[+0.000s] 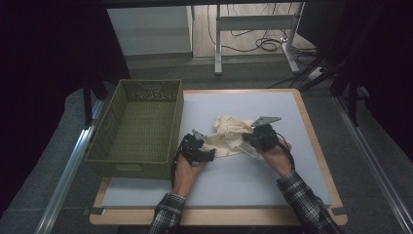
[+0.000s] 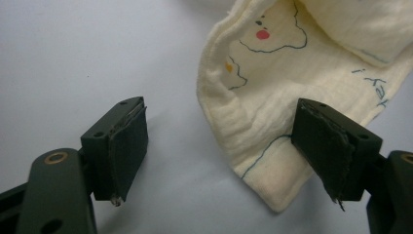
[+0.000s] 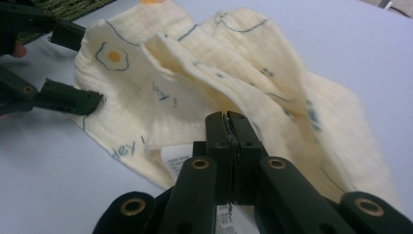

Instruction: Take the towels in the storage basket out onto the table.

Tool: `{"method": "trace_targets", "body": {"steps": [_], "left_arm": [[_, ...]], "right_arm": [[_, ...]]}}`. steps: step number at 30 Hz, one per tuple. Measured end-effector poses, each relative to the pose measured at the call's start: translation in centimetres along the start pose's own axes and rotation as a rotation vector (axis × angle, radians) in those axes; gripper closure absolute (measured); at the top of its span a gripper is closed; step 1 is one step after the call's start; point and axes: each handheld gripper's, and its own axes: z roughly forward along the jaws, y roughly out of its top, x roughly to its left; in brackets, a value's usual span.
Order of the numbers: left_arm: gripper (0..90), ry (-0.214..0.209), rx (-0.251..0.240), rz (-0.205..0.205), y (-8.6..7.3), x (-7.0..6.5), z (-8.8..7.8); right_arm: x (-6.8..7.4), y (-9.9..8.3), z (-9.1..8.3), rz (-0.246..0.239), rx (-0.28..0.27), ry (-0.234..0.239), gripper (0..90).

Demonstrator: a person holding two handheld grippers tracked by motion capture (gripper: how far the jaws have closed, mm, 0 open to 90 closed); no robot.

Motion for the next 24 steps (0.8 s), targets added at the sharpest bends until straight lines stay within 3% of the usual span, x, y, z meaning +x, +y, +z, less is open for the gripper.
{"method": "trace_targets", "body": {"steps": [1, 3, 6, 7, 8, 9, 10, 14, 17, 18, 20, 21, 23, 24], "left_arm": [[21.2, 0.000, -0.002, -0.002, 0.0, 0.0, 0.0], [21.2, 0.000, -0.003, -0.004, 0.0, 0.0, 0.0], [21.1, -0.001, -0.002, -0.002, 0.0, 0.0, 0.0], [21.1, -0.002, 0.001, 0.001, 0.0, 0.0, 0.0], [21.1, -0.002, 0.001, 0.001, 0.0, 0.0, 0.0], [21.1, -0.003, 0.001, 0.001, 0.0, 0.0, 0.0], [20.9, -0.004, 0.002, 0.001, 0.0, 0.1, 0.0], [21.3, -0.017, 0.024, 0.015, 0.2, 0.1, -0.3], [33.0, -0.040, 0.019, 0.023, 0.3, -0.3, -0.9], [40.1, -0.059, 0.013, 0.040, 0.3, -0.8, -1.5], [43.2, -0.061, 0.022, 0.049, 0.2, -1.1, -1.6], [53.6, -0.077, 0.038, 0.055, 0.1, -1.4, -1.5], [62.6, -0.082, 0.049, 0.068, 0.0, -1.5, -1.4], [62.6, -0.100, 0.031, 0.068, -0.2, -1.7, -1.4]], "right_arm": [[-0.4, -0.5, -1.3, 0.003, -0.011, -0.008, 88.8], [-0.5, -0.6, -1.8, 0.008, -0.016, -0.007, 88.7], [-1.2, -1.7, -4.3, 0.024, -0.027, -0.025, 88.8], [-1.2, -1.7, -4.3, 0.024, -0.027, -0.025, 88.8], [-1.5, -2.5, -5.7, 0.027, -0.024, -0.039, 88.8], [-1.5, -2.5, -5.7, 0.027, -0.024, -0.039, 88.8], [-1.9, -3.3, -6.9, 0.031, -0.019, -0.057, 88.8], [-2.9, -5.1, -9.1, 0.054, -0.004, -0.095, 88.8], [-3.6, -6.1, -10.1, 0.073, -0.001, -0.111, 88.8], [-4.3, -7.3, -11.0, 0.096, 0.006, -0.126, 88.8], [-4.5, -7.6, -11.2, 0.106, 0.007, -0.128, 88.8], [-5.0, -8.5, -11.7, 0.129, 0.008, -0.134, 88.8], [-5.1, -8.7, -11.8, 0.133, 0.008, -0.134, 88.8], [-5.2, -9.0, -11.9, 0.138, 0.011, -0.135, 88.8]]}}
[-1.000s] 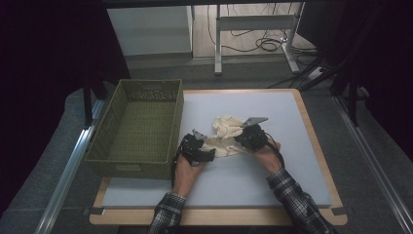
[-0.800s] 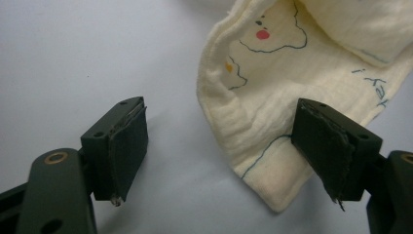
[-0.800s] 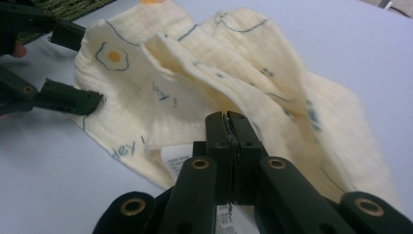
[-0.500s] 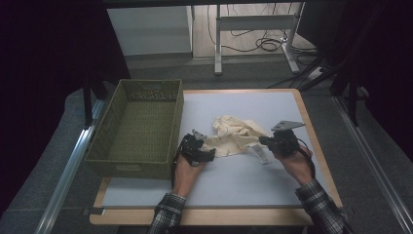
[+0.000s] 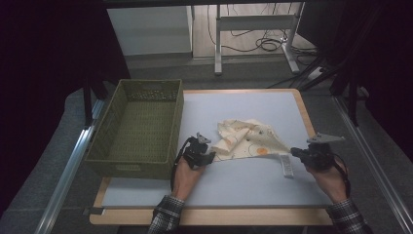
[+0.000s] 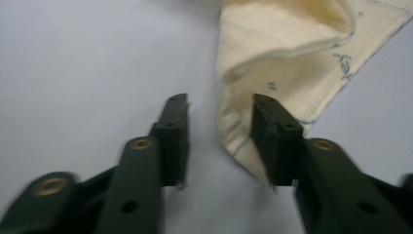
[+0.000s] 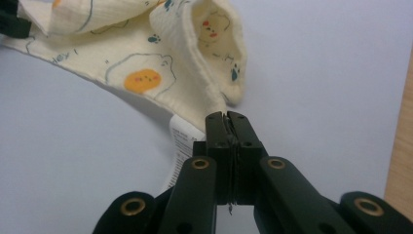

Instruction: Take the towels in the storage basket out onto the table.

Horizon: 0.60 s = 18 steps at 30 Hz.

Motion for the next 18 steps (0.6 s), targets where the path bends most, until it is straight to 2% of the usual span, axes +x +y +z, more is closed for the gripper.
{"method": "trace_targets", "body": {"steps": [1, 2, 3, 4, 7, 8, 9, 13, 14, 18], "left_arm": [[71.9, -0.011, 0.000, 0.004, 0.0, 0.0, 0.0], [85.8, -0.032, 0.006, 0.026, 0.0, -0.4, -0.1], [87.2, -0.032, 0.006, 0.026, 0.0, -0.4, -0.1], [87.2, -0.022, 0.012, 0.043, 0.0, -0.6, -0.2], [88.3, -0.058, 0.027, 0.042, 0.1, -0.8, -0.7], [88.3, -0.073, 0.022, 0.045, 0.1, -1.0, -1.5], [88.3, -0.073, 0.022, 0.045, 0.1, -1.0, -1.5], [87.8, -0.092, 0.016, 0.055, -0.3, -1.8, -3.2], [87.3, -0.094, 0.013, 0.058, -0.6, -2.2, -3.8], [86.5, -0.109, 0.032, 0.079, -1.3, -3.3, -4.8]], "right_arm": [[-0.1, -0.3, -0.1, 0.003, -0.001, 0.002, 88.7], [0.0, -0.6, -0.1, 0.003, 0.005, 0.006, 88.7], [0.0, -0.6, -0.1, 0.003, 0.005, 0.006, 88.7], [0.1, -0.8, -0.1, 0.000, 0.005, 0.007, 88.7], [0.5, -1.1, -0.5, -0.014, 0.005, 0.009, 88.7], [0.8, -1.3, -1.1, -0.022, 0.000, 0.014, 88.8], [0.8, -1.3, -1.1, -0.022, 0.000, 0.014, 88.8], [1.3, -2.2, -2.9, -0.034, -0.010, 0.019, 88.7], [1.4, -2.8, -3.8, -0.035, -0.012, 0.021, 88.7], [2.1, -4.8, -5.6, -0.026, 0.001, 0.043, 88.7]]}}
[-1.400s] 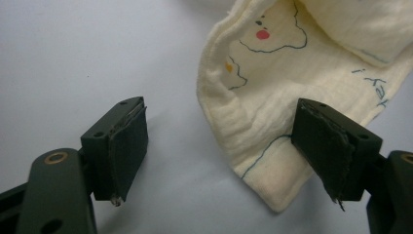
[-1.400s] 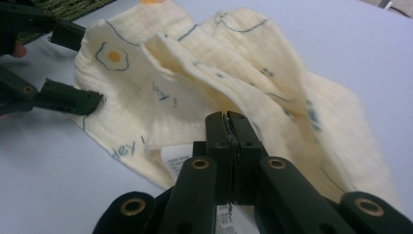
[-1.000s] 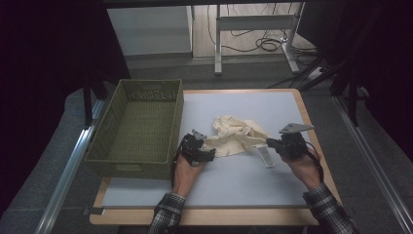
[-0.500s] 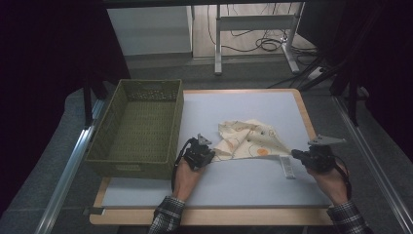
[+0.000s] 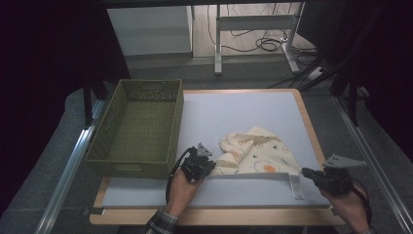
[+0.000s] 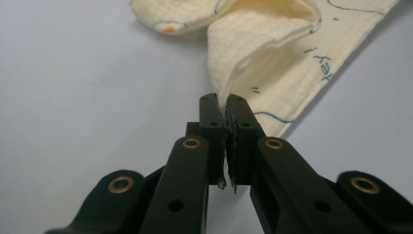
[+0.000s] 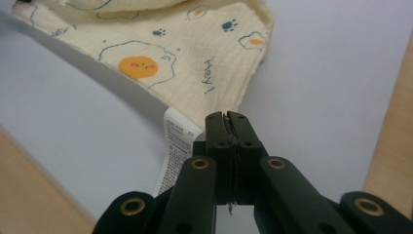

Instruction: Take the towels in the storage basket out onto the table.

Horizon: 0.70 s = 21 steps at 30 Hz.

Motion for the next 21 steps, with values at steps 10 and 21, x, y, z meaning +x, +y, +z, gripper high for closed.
{"method": "trace_targets", "body": {"steps": [10, 21], "left_arm": [[48.5, 0.010, -0.029, -0.043, 0.3, 0.8, -0.5], [37.7, 0.036, -0.060, -0.030, 4.9, 4.0, 5.0]], "right_arm": [[0.1, -1.7, 0.0, 0.018, 0.012, 0.018, 71.5], [-4.0, 3.4, 6.5, 0.008, -0.046, -0.059, 62.0]]}}
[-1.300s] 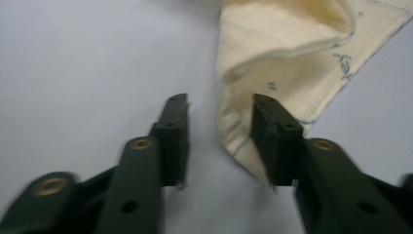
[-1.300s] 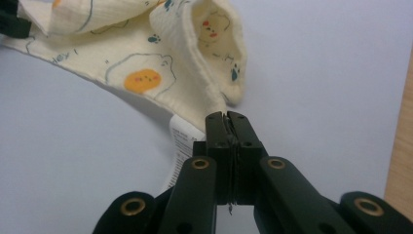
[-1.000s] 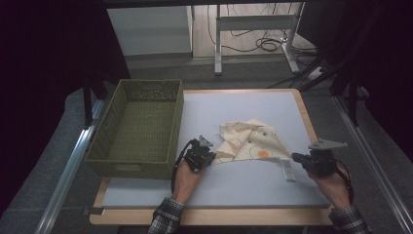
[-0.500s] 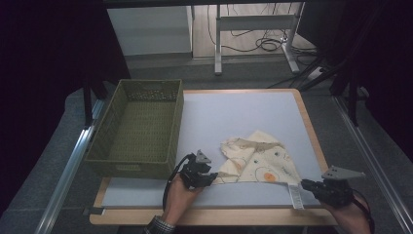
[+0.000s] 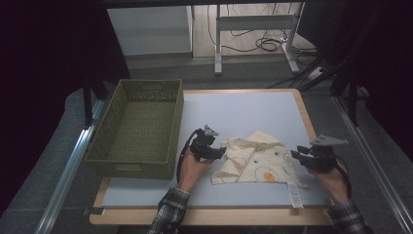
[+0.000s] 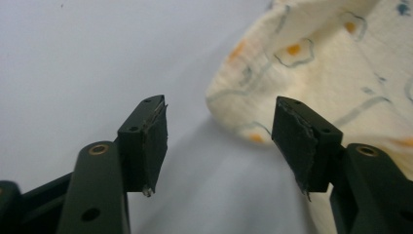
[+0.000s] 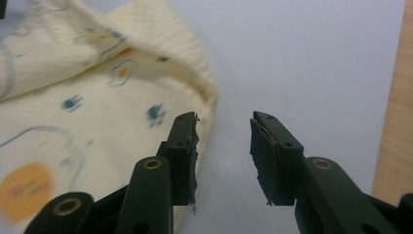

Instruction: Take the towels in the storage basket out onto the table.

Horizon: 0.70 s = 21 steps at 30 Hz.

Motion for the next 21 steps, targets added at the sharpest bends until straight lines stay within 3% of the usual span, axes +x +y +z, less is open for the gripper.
{"method": "trace_targets", "body": {"steps": [2, 4, 7, 8, 9, 13, 14, 15, 17, 19, 21], "left_arm": [[37.0, 0.005, 0.005, -0.005, 0.4, 0.3, 0.8], [37.0, 0.011, 0.012, -0.006, 0.7, 0.6, 1.4], [39.0, 0.006, 0.024, -0.011, 0.9, 0.9, 2.2], [39.0, 0.002, 0.025, -0.013, 0.9, 1.0, 2.4], [42.7, -0.014, 0.022, -0.017, 0.8, 1.1, 2.7], [52.1, -0.053, 0.025, -0.009, 0.7, 1.1, 3.1], [58.4, -0.062, 0.024, -0.011, 0.6, 1.0, 3.2], [70.0, -0.096, 0.017, 0.005, 0.6, 0.9, 3.4], [73.9, -0.111, 0.019, 0.022, 0.5, 0.8, 3.5], [83.5, -0.120, 0.022, 0.033, 0.6, 0.7, 3.4], [86.2, -0.114, 0.013, 0.039, 0.7, 0.8, 2.8]], "right_arm": [[-0.6, 0.8, 1.8, -0.003, -0.011, 0.001, 61.8], [-0.8, 1.0, 2.3, 0.002, -0.016, 0.004, 61.8], [-1.0, 1.5, 4.0, 0.009, -0.028, 0.064, 61.9], [-1.0, 1.5, 4.0, 0.009, -0.028, 0.064, 61.9], [-0.8, 1.7, 4.5, 0.002, -0.028, 0.092, 62.4], [-0.2, 1.8, 4.9, -0.017, -0.006, 0.104, 69.3], [0.0, 1.8, 5.1, -0.024, 0.005, 0.110, 76.5], [0.2, 1.8, 5.2, -0.029, 0.027, 0.102, 84.3], [0.3, 1.9, 5.2, -0.030, 0.035, 0.099, 86.0], [0.5, 2.0, 5.2, -0.032, 0.048, 0.101, 87.5], [0.6, 2.1, 4.9, -0.036, 0.049, 0.097, 88.1]]}}
